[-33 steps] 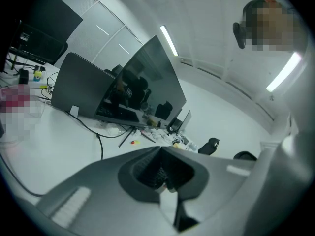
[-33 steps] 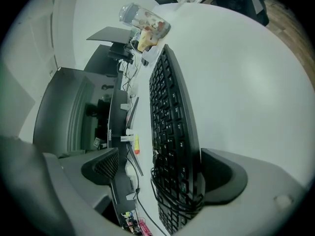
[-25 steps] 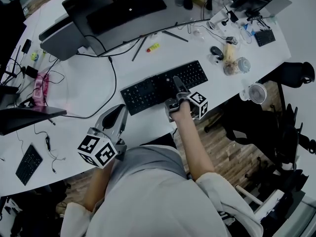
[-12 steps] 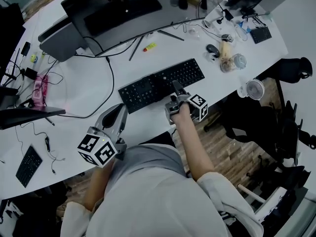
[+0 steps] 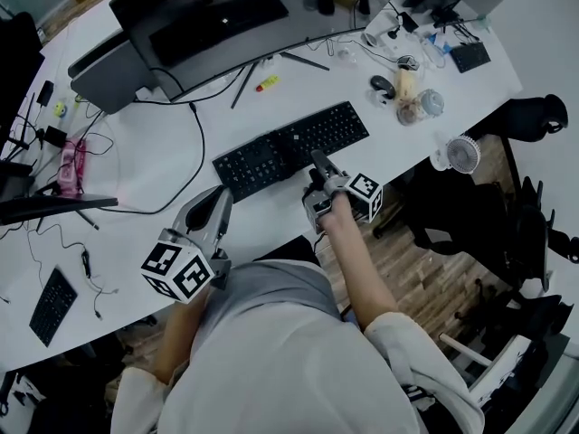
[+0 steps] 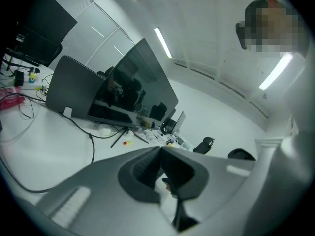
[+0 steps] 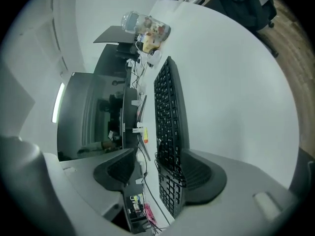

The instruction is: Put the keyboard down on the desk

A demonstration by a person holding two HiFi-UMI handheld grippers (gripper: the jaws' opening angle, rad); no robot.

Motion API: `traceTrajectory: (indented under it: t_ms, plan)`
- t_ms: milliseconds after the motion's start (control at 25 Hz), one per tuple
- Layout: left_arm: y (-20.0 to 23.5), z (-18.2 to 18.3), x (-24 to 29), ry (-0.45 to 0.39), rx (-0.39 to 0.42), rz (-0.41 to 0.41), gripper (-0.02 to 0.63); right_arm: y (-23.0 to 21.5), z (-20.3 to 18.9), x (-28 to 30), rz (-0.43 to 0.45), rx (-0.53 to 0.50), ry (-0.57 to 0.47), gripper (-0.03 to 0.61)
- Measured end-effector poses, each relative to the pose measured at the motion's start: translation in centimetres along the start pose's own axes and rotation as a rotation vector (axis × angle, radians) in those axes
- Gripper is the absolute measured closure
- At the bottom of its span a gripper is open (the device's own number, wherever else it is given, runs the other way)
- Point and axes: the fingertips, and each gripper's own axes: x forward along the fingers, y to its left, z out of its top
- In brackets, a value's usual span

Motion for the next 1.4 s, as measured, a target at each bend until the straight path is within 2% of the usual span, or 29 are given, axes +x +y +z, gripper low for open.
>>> traceTrajectory:
  t_ms: [200,440,840,960,1200,1400]
  plan:
    - [-0.4,-0.2,-0.3,-0.005,0.012,-0.003,0.614,2.1,-0.5,-1.5,0.08,-0.097,0.043,0.31]
    - [-0.8,-0.4,-0.7,-0.006,0.03,-0.011,0.614,3.5,-1.3,-3.9,0.087,-0.166,0.072,0.342]
    - [-1.5,-0.3,-1.2,-0.019,0.053,-0.009,0.614,6.9,-2.7,-7.5,0.176,-0.393,0.114,0.378]
    - [-1.7,-0.2,-1.3,-0.02,0.058,-0.012,0.614,7.9,-2.9,-8.5,0.183,-0.484,0.094,0.402]
    - [-2.3,-0.4,-1.4,-0.026,0.071,-0.012,0.614,10.1,-3.3,-11.3,0.214,-0.685,0.041,0.506]
    - [-2.2,-0.4,-1.9,-0.026,0.091,-0.002,0.614,11.5,-3.8,-13.3,0.215,-0.812,-0.017,0.523]
